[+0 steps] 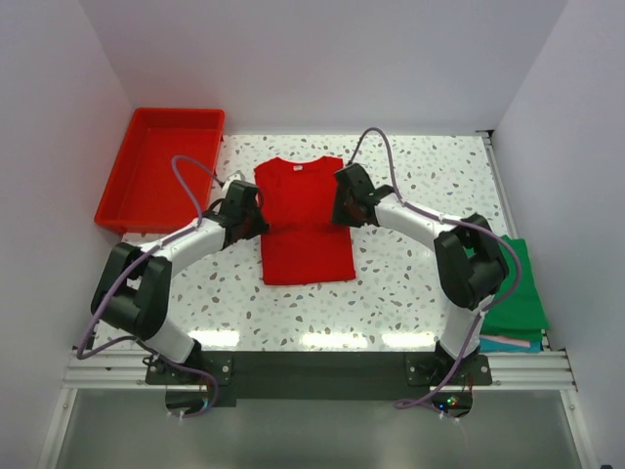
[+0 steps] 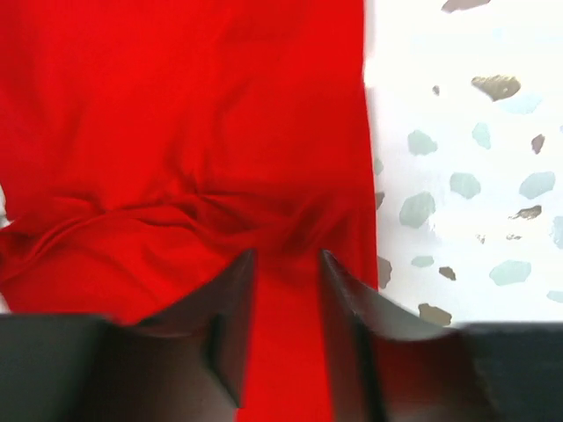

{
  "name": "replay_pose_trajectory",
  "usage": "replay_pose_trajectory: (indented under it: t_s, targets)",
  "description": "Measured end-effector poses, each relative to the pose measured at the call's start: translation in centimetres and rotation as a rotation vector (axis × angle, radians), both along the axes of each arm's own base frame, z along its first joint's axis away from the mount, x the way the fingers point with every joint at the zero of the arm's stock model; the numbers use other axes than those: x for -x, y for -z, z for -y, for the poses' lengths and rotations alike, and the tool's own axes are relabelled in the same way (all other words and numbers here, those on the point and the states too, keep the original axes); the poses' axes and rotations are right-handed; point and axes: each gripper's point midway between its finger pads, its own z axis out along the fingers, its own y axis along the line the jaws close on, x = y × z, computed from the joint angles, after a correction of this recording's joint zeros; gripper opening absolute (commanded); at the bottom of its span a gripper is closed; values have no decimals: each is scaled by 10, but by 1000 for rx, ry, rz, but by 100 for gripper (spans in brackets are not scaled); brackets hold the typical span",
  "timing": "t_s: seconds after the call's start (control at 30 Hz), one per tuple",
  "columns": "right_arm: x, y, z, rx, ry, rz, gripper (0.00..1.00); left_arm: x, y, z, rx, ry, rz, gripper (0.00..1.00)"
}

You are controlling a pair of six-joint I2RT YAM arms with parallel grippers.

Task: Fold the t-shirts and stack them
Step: Fold the tshirt

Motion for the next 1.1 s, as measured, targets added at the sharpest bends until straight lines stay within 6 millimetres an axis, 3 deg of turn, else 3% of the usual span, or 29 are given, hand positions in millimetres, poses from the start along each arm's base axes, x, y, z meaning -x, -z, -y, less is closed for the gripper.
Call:
replay_pose_trajectory:
  t_s: [0.03,0.07,0.17,0.23,0.3,0.33,0.4,0.47,0.53,0.63,0.7,0.8,0.9,1.1]
  targets:
    - [-5,-2,2,-2,4,1,51,-3,-1,-1,4,2,2,51]
    - [-10,-5,4,-3,7,7,64,-7,-4,-3,5,7,9,62]
    - [-20,-14,12,0,21,28,68,-17,-17,-8,13,13,43,67]
    - [-22,-19,16,4,25,38,64,-18,-27,-11,13,16,66,60]
    - [-18,-25,18,-1,21,47,52,-15,-42,-10,25,21,95,46]
    - [-13,-28,17,-5,14,53,48,-13,-50,-8,33,28,116,31]
    - [1,-34,12,-15,-11,58,39,-4,-61,0,45,47,149,22]
    - [17,-36,0,-27,-48,60,37,10,-61,15,53,84,152,5]
    - [38,-30,-15,-31,-99,48,37,32,-48,36,56,139,121,0]
    - [72,-11,-29,-31,-165,8,38,66,-15,48,50,184,40,0]
    - [96,8,-26,-17,-191,-41,37,89,13,40,36,174,-26,0]
    - [114,34,-11,12,-182,-103,37,119,48,21,10,133,-120,0]
    - [124,51,2,27,-154,-142,37,123,49,18,37,103,-108,0]
    - [130,49,7,1,-136,-133,37,131,48,12,61,80,-91,0]
